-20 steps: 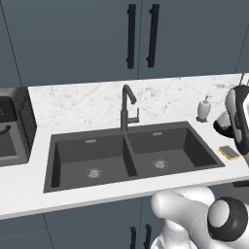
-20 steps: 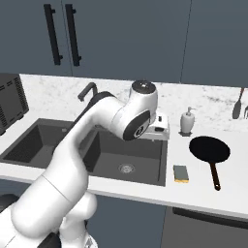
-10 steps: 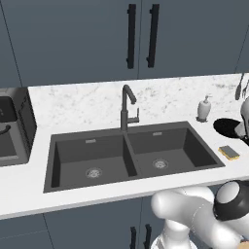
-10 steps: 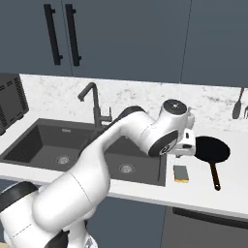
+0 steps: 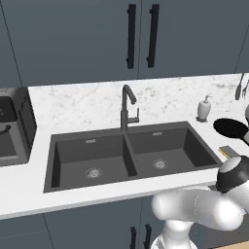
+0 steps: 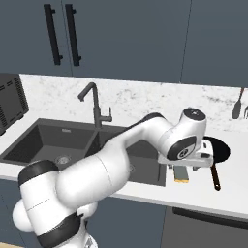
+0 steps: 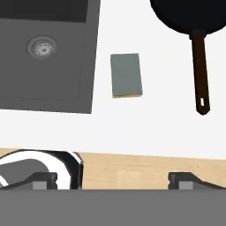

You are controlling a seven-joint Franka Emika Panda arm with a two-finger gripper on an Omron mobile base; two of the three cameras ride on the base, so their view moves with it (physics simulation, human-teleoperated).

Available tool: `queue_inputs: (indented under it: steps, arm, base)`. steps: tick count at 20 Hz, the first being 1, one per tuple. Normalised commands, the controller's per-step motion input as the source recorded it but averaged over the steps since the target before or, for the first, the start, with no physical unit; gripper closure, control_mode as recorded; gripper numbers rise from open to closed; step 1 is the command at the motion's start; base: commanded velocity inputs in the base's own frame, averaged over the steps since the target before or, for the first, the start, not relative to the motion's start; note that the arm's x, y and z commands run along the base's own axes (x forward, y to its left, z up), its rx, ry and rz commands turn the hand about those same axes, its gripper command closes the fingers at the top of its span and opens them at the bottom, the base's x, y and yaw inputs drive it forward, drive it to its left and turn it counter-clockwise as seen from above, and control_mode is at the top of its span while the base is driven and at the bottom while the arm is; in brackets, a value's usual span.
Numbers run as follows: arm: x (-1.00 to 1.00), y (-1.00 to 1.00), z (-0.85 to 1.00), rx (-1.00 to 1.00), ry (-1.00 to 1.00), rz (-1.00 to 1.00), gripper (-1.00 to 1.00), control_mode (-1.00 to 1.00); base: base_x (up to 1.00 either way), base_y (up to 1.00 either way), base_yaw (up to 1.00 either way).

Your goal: Pick the pan and sponge and place them into the sink. Then turn on the water.

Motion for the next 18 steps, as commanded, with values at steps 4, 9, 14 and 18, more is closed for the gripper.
queue_inputs:
  steps: [4, 9, 14, 18]
  arm:
    - [0.10, -0.47, -0.30, 0.00, 0.08, 0.00, -1.00, -1.00]
    - [0.14, -0.39, -0.36, 0.00, 0.08, 0.00, -1.00, -1.00]
    - [0.14, -0.40, -0.32, 0.00, 0.04, 0.00, -1.00, -1.00]
    - [0.18, -0.45, -0.23, 0.00, 0.00, 0.00, -1.00, -1.00]
  base:
    - [0.00, 0.00, 0.00]
    - [0.00, 0.00, 0.00]
    - [0.00, 0.00, 0.00]
    - [0.00, 0.00, 0.00]
